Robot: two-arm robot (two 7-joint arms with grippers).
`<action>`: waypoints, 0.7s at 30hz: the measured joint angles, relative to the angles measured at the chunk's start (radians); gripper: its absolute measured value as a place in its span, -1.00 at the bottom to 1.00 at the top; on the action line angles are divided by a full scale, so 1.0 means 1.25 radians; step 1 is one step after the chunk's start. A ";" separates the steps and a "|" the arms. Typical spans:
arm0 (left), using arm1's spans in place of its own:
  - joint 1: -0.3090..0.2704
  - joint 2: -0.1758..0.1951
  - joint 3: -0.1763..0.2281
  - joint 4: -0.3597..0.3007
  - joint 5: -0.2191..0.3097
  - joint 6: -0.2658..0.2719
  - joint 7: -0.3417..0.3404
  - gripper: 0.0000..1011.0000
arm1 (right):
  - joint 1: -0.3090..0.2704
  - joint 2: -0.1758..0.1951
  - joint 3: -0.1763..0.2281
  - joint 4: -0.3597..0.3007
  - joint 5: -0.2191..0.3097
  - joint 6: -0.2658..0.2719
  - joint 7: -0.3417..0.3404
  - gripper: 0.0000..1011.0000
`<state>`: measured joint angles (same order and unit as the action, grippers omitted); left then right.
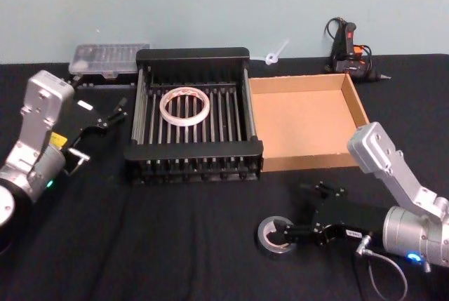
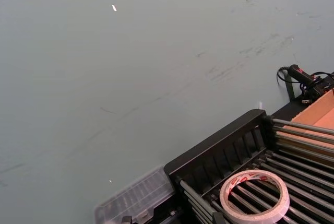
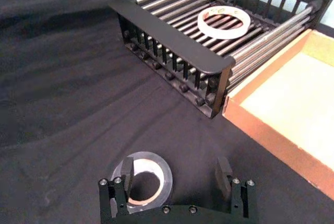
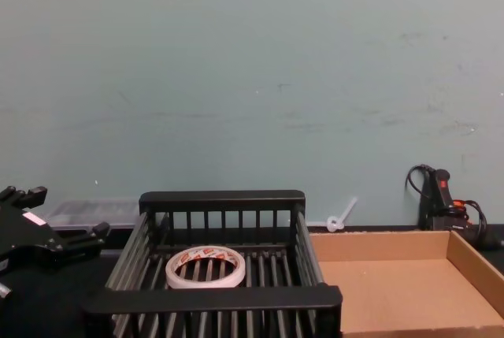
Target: Pick up the white tape and place it into the black box , Pick up the silver tape and place it into the brown box.
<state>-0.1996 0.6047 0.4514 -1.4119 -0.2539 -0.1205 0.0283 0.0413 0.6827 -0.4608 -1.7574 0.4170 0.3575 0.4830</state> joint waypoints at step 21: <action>0.000 0.000 0.000 0.000 0.000 0.000 0.000 0.98 | 0.010 -0.002 -0.024 0.020 -0.017 0.016 -0.001 0.98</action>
<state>-0.1995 0.6047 0.4514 -1.4120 -0.2539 -0.1205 0.0283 0.0539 0.6806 -0.4903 -1.7328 0.3951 0.3779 0.4812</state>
